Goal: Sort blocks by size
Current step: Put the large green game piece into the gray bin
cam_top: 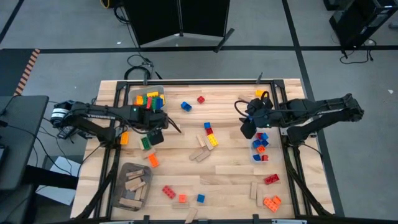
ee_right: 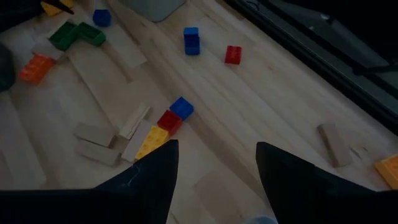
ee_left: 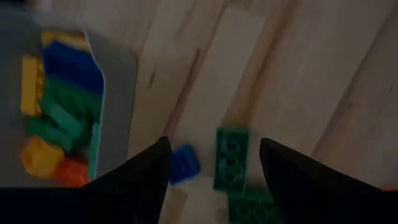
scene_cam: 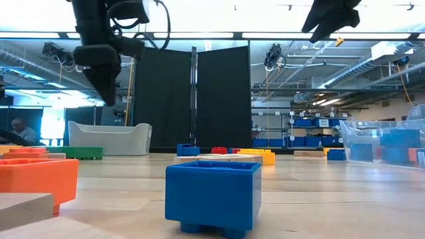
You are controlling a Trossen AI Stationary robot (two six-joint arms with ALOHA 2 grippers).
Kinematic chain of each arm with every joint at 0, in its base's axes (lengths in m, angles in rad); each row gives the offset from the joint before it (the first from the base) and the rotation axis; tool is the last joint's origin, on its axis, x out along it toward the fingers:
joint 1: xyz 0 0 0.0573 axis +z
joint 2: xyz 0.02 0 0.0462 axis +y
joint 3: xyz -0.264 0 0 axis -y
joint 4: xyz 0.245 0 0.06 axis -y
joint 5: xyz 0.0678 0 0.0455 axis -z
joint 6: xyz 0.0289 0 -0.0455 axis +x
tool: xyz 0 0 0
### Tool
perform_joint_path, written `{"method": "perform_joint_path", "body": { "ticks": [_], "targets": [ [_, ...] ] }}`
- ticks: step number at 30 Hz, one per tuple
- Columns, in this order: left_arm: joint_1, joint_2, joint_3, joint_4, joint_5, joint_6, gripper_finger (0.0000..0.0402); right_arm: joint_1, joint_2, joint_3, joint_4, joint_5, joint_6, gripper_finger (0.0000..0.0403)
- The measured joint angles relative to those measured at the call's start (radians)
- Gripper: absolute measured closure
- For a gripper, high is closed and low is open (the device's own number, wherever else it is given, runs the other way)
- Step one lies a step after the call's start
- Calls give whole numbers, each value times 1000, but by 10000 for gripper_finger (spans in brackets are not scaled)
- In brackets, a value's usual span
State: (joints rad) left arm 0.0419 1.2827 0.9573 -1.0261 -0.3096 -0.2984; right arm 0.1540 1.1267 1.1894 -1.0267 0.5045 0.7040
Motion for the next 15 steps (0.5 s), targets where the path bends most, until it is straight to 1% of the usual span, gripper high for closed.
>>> {"method": "perform_joint_path", "body": {
  "ticks": [4, 7, 10, 11, 15],
  "targets": [
    [1, 0, 0, 63, -35, 65, 145, -10, 0, 0, 0, 0, 0, 173],
    [1, 2, 0, 88, -42, 118, 145, -17, 0, 0, 0, 0, 0, 173],
    [8, 12, -19, 104, -45, 130, 145, -27, 0, 0, 0, 0, 0, 173],
    [12, 23, -28, 105, -37, 130, 145, -31, 0, 0, 0, 0, 0, 173],
    [33, 71, -87, 157, 59, 123, 145, -49, 0, 0, 0, 0, -2, 173]
  ]
}}
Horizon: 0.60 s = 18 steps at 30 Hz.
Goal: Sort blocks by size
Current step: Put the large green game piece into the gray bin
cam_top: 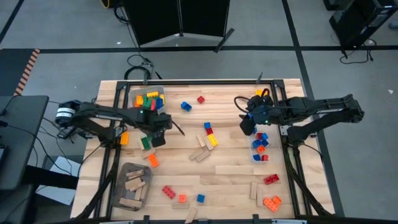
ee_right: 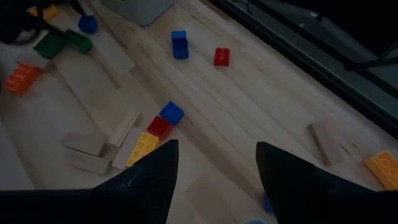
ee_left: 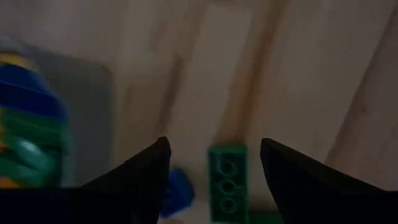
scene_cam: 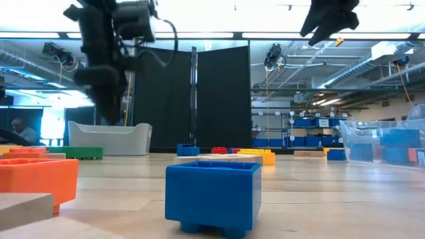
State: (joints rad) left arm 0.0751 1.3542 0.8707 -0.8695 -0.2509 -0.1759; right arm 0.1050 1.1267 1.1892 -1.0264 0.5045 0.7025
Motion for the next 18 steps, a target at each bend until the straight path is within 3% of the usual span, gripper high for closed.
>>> {"method": "perform_joint_path", "body": {
  "ticks": [7, 14, 18],
  "targets": [
    [37, 62, -48, 60, 45, 16, 145, -41, 0, 0, 0, -15, -25, 173],
    [113, 121, -71, 69, 180, 44, 145, -76, 0, 0, 0, -26, -37, 173],
    [117, 173, -71, 58, 187, 89, 145, -88, 0, 0, 1, -27, -44, 173]
  ]
}}
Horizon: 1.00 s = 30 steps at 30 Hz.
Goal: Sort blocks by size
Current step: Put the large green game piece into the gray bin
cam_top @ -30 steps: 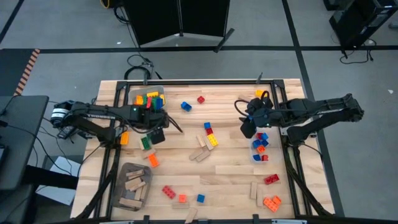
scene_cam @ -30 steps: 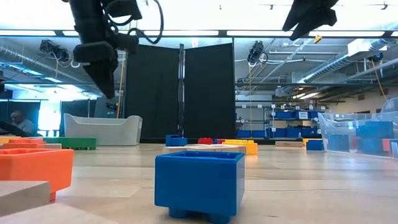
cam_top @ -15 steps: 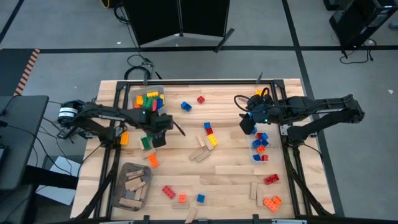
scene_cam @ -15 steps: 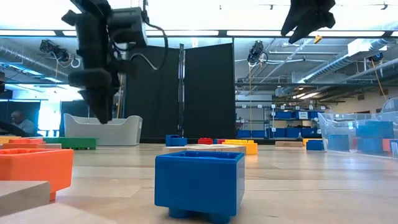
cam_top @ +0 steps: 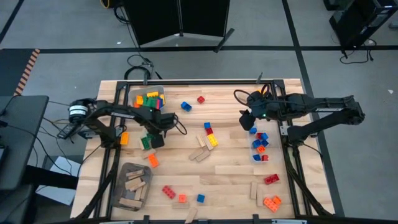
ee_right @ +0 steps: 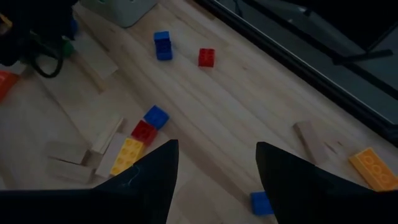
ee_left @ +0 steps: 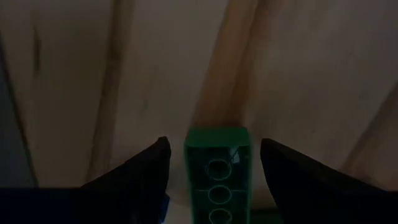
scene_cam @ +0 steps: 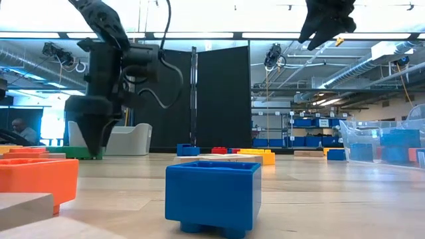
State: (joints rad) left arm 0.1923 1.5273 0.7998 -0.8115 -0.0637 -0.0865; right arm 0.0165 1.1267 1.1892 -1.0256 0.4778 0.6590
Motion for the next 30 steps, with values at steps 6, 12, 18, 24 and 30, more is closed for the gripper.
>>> {"method": "perform_joint_path", "body": {
  "ticks": [6, 12, 18, 24, 30],
  "targets": [
    [0, 80, 7, -8, 3, 7, 147, -5, 0, 0, 1, 0, 0, 173],
    [-1, 92, 8, -14, 5, 30, 200, -5, 0, 0, 3, -1, 0, 173],
    [-1, 95, 15, -40, 16, 34, 262, -4, 0, 0, 3, -1, 0, 173],
    [13, 106, 106, -117, 10, 27, 262, -4, 0, 0, 3, -2, -4, 173],
    [124, 94, 236, -226, 58, 11, 262, -4, 0, 0, 3, -8, -6, 173]
  ]
}}
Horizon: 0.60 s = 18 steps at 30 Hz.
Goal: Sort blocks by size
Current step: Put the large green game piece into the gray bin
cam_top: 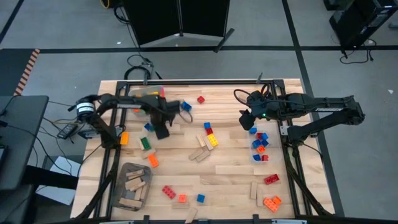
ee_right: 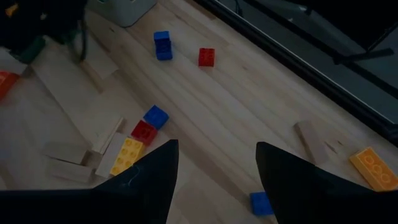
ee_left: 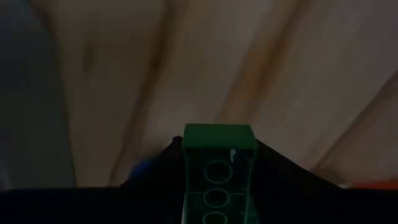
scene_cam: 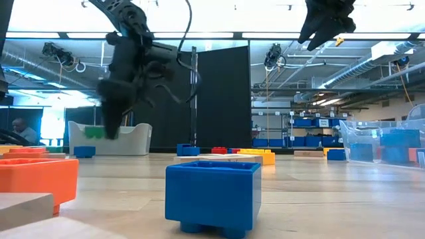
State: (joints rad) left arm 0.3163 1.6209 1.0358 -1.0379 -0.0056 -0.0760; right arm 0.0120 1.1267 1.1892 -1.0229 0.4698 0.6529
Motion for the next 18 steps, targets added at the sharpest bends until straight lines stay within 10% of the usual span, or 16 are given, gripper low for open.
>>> {"method": "perform_joint_path", "body": {
  "ticks": [18],
  "targets": [
    [497, -241, 40, 46, 42, -51, 262, -14, 0, 0, -2, 0, -1, 173]
  ]
}}
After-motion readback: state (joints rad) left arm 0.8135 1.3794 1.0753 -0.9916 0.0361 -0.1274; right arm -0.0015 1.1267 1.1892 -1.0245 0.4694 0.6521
